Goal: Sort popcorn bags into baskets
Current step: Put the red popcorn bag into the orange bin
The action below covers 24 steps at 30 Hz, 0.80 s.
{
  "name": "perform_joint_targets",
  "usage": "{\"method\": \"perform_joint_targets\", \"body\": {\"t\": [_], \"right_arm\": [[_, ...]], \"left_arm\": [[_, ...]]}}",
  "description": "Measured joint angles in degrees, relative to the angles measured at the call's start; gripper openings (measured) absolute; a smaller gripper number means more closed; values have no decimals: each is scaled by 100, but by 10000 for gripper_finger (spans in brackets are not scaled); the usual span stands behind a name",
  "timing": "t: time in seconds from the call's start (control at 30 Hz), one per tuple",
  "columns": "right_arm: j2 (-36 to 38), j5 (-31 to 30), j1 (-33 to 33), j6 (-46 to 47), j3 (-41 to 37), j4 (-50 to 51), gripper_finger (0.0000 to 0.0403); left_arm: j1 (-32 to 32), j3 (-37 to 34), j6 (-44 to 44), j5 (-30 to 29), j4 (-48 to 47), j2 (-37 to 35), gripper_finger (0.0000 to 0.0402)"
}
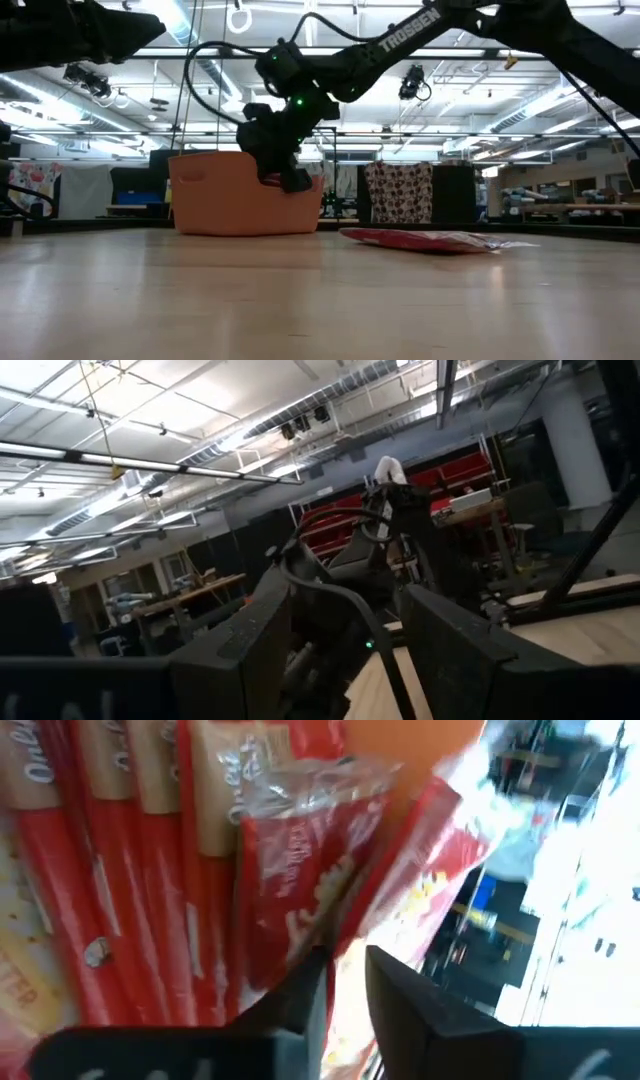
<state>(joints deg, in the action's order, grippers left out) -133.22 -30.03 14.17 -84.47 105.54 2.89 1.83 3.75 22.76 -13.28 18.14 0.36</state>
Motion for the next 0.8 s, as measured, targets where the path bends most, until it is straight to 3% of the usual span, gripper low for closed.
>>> {"method": "perform_joint_targets", "body": {"t": [0.23, 0.37, 0.53, 0.8], "right_arm": [[238, -674, -55, 949, 4, 545, 117], [611, -841, -189, 2021, 11, 1373, 118], [996, -583, -517, 4376, 11, 2751, 119], [1060, 658, -991, 8692, -86, 4502, 120]], "left_arm": [[-2, 0, 105, -271, -88, 0, 194], [-1, 0, 107, -361, -97, 0, 194], [-2, 0, 220, -385, -101, 0, 194], [-2, 0, 248, -493, -99, 0, 194]]}}
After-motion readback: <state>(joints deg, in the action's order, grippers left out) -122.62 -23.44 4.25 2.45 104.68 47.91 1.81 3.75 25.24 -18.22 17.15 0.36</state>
